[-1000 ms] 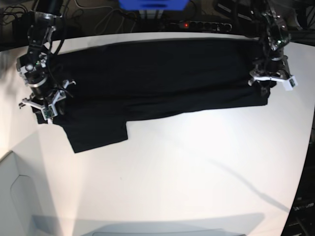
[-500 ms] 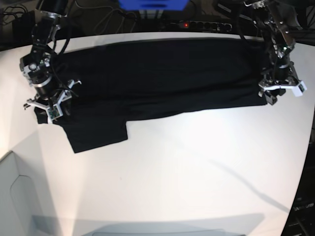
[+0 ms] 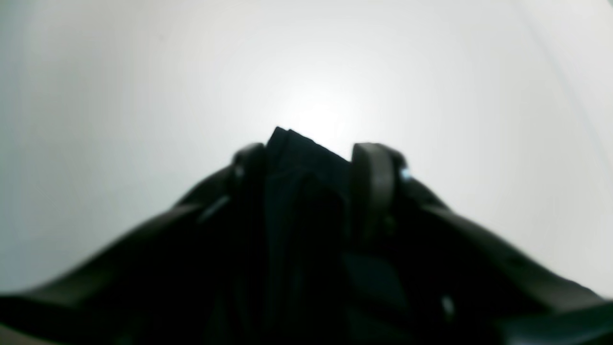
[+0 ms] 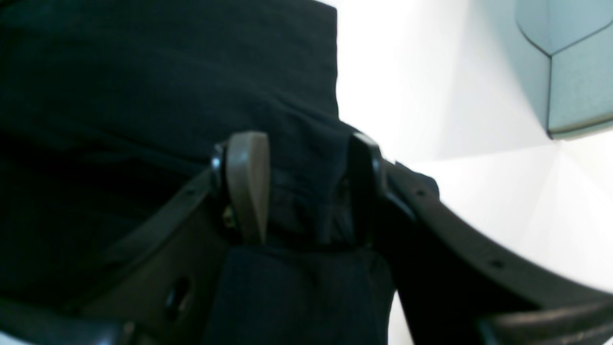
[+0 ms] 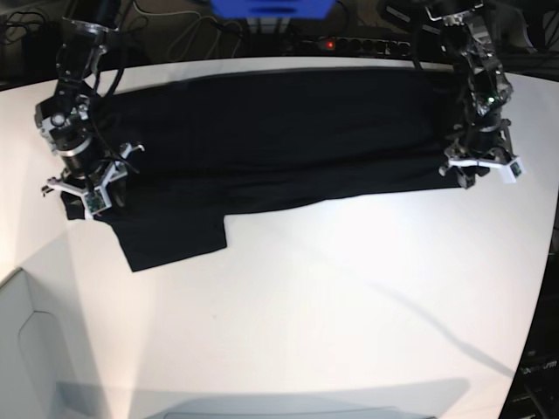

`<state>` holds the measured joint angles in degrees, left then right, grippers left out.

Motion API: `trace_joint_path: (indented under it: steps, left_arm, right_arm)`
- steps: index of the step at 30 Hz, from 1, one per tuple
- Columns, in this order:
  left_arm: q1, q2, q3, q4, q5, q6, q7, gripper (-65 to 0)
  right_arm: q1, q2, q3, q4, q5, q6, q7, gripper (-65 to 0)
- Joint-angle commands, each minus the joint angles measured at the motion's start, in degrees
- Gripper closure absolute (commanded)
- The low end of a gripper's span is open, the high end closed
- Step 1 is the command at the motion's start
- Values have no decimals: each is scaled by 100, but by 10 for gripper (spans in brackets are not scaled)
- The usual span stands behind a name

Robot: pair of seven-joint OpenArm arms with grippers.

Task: Fold the T-shirt properly
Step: 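Lift the hem with both grippers and fold it toward the shoulder edge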

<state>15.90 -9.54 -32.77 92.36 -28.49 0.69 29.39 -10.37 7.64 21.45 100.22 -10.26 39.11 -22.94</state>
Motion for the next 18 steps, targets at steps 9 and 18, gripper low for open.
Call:
trace_joint_path:
  steps: [9, 18]
  left_arm:
    - [6, -79, -15, 0, 14, -47, -121, 0]
    - [278, -79, -50, 589, -39, -47, -121, 0]
  right_arm:
    - [74, 76, 22, 118, 64, 23, 109, -275]
    - [918, 67, 154, 83, 64, 40, -647, -279]
